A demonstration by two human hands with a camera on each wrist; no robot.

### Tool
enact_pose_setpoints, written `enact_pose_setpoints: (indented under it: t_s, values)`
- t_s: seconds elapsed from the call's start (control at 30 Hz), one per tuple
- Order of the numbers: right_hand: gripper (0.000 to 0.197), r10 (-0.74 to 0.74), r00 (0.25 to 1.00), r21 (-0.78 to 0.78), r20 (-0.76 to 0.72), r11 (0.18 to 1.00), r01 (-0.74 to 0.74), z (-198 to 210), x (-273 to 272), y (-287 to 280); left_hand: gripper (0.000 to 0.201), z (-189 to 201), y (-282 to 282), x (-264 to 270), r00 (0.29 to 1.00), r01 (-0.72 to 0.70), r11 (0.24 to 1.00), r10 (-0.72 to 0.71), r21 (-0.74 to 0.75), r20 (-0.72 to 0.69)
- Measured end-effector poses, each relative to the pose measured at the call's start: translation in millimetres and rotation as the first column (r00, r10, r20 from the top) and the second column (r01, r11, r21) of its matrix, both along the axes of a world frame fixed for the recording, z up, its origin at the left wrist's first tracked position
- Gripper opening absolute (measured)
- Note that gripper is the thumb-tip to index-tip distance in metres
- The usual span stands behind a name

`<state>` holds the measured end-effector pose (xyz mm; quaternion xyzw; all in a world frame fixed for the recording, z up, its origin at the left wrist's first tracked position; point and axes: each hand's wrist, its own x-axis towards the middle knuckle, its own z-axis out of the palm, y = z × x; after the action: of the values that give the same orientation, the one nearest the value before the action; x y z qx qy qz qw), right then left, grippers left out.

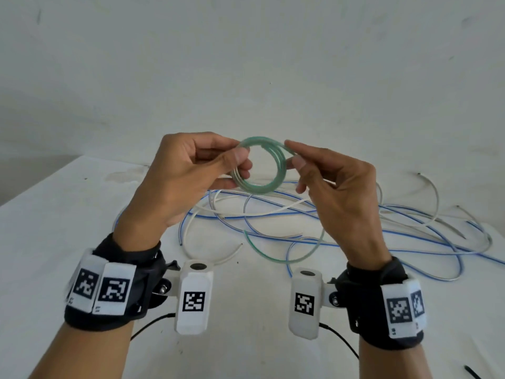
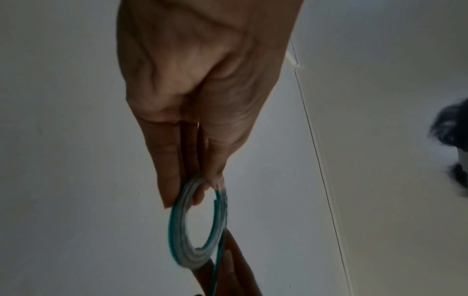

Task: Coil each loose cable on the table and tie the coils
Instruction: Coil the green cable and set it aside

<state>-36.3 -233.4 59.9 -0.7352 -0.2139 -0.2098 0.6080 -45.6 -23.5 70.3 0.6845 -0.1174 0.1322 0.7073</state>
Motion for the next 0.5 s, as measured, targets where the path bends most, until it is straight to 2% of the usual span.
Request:
enact_pose_setpoints:
  t_s: [0.13,0.3,0.4,0.5]
  values:
    - [0.019,0.022,1.0,0.092,-0.012,0.996,-0.021,0,-1,5,0.011,4,-2,0,0.998,-0.059,0.984,0.058,-0.171,-0.011]
    - [0.02,0.036,0.999,0.246,0.0,0.969,-0.035,-5,-4,25,0.011,3,-11,2,0.998,-0.066,0.968,0.062,-0.241,-0.024]
    - [0.019,0.028,1.0,0.255,-0.006,0.967,-0.026,-7,-1,24,0.015,1,-6,2,0.998,0.002,0.982,-0.014,-0.191,-0.06]
    - [0.017,0.033,0.999,0.062,-0.038,0.998,-0.03,-11,4,15,0.035,-2,9,3,0.993,0.07,0.997,-0.071,-0.008,-0.1]
